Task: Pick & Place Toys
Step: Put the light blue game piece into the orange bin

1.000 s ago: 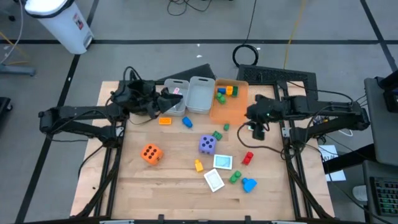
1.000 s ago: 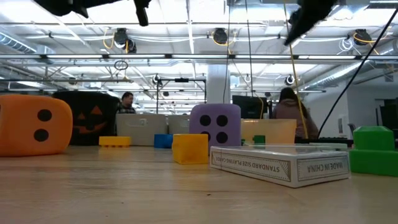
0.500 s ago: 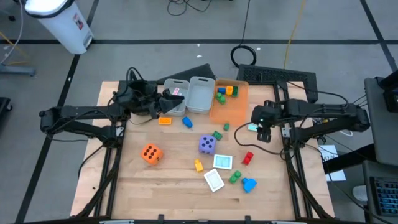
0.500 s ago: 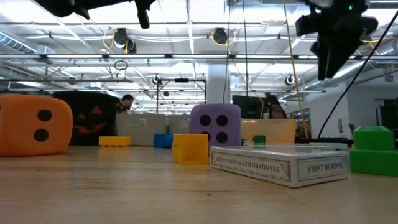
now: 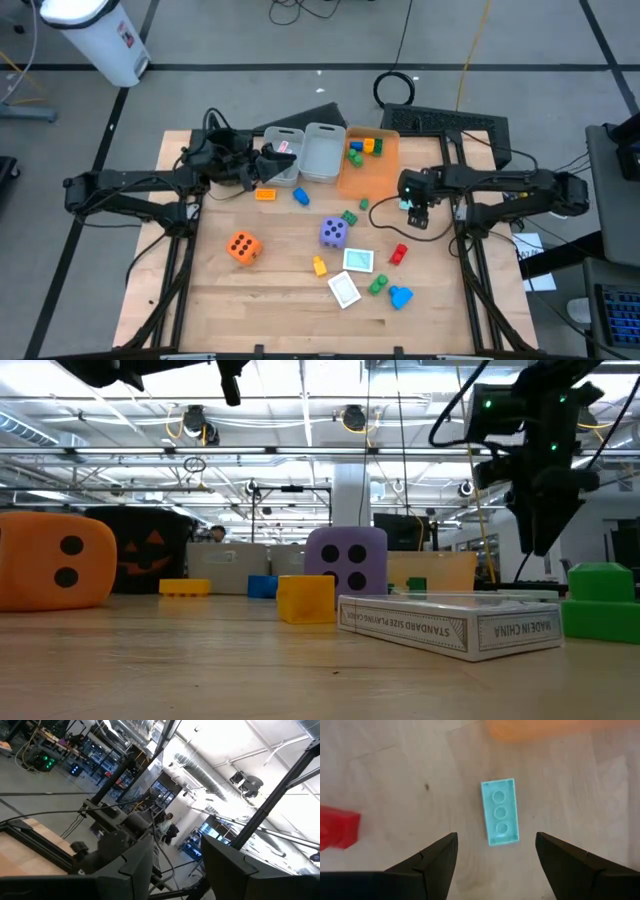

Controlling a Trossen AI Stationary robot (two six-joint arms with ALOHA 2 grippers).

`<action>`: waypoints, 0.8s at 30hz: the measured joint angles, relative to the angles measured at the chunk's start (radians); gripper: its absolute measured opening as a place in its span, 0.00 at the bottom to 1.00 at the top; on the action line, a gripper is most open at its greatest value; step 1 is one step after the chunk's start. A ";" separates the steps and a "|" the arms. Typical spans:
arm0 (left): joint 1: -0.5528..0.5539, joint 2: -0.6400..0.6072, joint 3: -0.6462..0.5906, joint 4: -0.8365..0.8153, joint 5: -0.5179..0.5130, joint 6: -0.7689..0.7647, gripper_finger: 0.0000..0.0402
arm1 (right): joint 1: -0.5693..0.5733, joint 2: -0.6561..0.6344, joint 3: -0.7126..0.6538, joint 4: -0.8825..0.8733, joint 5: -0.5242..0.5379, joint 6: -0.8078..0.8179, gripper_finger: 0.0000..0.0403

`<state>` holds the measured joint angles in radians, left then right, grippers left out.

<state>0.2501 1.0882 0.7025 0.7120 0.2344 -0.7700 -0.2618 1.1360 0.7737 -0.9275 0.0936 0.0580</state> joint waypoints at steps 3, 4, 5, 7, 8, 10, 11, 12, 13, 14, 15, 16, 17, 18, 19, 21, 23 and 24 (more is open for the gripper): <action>0.000 0.000 0.000 0.000 -0.006 0.000 0.42 | -0.031 0.049 -0.001 0.023 -0.020 -0.045 0.64; 0.000 0.000 0.000 0.000 -0.008 0.000 0.42 | -0.041 0.066 -0.001 0.031 -0.020 -0.061 0.63; 0.000 0.000 0.000 0.000 -0.008 0.000 0.42 | -0.051 0.081 -0.001 0.039 -0.019 -0.078 0.63; 0.000 0.000 0.000 0.001 -0.009 -0.003 0.42 | -0.074 0.110 -0.001 0.049 -0.024 -0.116 0.63; 0.000 0.000 0.000 0.001 -0.009 -0.004 0.42 | -0.084 0.124 -0.001 0.055 -0.035 -0.135 0.63; 0.000 0.000 0.000 0.001 -0.009 -0.014 0.42 | -0.107 0.154 -0.001 0.064 -0.054 -0.167 0.63; 0.000 0.000 0.000 0.001 -0.009 -0.018 0.42 | -0.117 0.168 -0.001 0.069 -0.062 -0.181 0.63; 0.000 0.000 0.000 0.002 -0.009 -0.019 0.42 | -0.128 0.182 -0.001 0.075 -0.069 -0.192 0.63; 0.000 0.000 0.000 0.002 -0.009 -0.019 0.42 | -0.138 0.195 -0.001 0.083 -0.072 -0.199 0.63; 0.000 0.000 0.000 0.002 -0.009 -0.019 0.42 | -0.146 0.207 -0.001 0.093 -0.072 -0.203 0.63; -0.001 0.000 0.000 0.002 -0.009 -0.019 0.42 | -0.153 0.218 -0.001 0.102 -0.072 -0.207 0.63; -0.001 0.000 0.000 0.002 -0.009 -0.019 0.42 | -0.160 0.229 -0.001 0.108 -0.072 -0.212 0.63; -0.001 0.000 0.000 0.002 -0.009 -0.019 0.42 | -0.165 0.239 -0.001 0.111 -0.072 -0.216 0.63; -0.001 0.000 0.000 0.002 -0.008 -0.019 0.42 | -0.169 0.249 -0.001 0.112 -0.072 -0.222 0.63; -0.001 0.000 0.000 0.002 -0.009 -0.019 0.42 | -0.172 0.257 -0.001 0.113 -0.072 -0.226 0.63; -0.001 0.000 0.000 0.002 -0.009 -0.019 0.42 | -0.176 0.273 -0.001 0.114 -0.072 -0.228 0.63; -0.001 0.000 0.000 0.002 -0.009 -0.019 0.42 | -0.176 0.289 -0.001 0.116 -0.071 -0.229 0.63; -0.001 0.000 0.000 0.002 -0.009 -0.019 0.42 | -0.176 0.296 -0.001 0.117 -0.070 -0.230 0.63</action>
<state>0.2493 1.0882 0.7029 0.7139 0.2256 -0.7890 -0.4374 1.4323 0.7723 -0.8105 0.0231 -0.1722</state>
